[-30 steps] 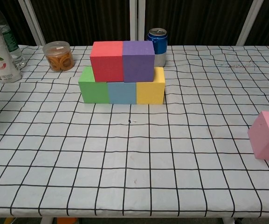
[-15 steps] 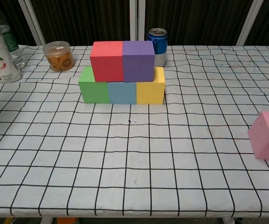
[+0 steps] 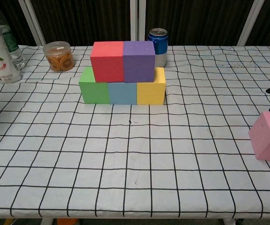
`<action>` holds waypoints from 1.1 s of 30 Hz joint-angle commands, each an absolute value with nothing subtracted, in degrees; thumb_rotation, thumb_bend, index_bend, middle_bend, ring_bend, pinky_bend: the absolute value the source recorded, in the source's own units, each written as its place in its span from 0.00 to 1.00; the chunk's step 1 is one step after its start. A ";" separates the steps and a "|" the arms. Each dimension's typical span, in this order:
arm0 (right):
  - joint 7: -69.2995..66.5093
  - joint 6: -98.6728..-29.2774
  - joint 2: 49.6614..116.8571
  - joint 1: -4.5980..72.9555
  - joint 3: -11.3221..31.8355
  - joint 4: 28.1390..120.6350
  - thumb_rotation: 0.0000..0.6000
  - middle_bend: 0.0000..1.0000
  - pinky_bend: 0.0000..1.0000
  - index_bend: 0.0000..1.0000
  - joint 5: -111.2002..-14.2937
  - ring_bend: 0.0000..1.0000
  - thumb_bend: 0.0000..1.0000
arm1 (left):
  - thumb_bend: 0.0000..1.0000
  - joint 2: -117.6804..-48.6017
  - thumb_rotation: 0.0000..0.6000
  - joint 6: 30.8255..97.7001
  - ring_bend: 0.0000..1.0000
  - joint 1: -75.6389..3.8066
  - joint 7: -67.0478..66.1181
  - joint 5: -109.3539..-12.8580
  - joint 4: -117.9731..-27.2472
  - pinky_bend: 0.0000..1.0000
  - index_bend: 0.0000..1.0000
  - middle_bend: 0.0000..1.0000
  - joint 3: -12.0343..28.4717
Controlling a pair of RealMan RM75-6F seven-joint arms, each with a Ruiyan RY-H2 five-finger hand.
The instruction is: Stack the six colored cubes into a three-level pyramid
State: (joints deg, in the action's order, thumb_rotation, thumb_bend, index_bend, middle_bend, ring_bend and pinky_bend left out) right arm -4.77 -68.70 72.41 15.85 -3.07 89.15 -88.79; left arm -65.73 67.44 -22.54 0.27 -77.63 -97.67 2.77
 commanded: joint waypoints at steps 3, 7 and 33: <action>-6.28 -69.11 73.70 16.11 -2.74 87.45 1.00 0.24 0.00 0.00 -89.49 0.00 0.08 | 0.22 -65.86 1.00 67.14 0.00 -22.50 0.68 -77.54 -97.38 0.03 0.15 0.05 2.96; -5.78 -68.75 74.14 16.28 -2.59 87.04 1.00 0.33 0.00 0.00 -89.23 0.00 0.18 | 0.22 -65.98 1.00 67.21 0.00 -22.31 0.89 -77.13 -96.86 0.03 0.15 0.05 3.29; -9.09 -42.16 54.35 45.29 19.12 111.04 1.00 0.36 0.00 0.00 -72.65 0.00 0.21 | 0.21 -73.11 1.00 78.21 0.00 -16.18 -2.17 -78.18 -88.18 0.03 0.15 0.05 4.10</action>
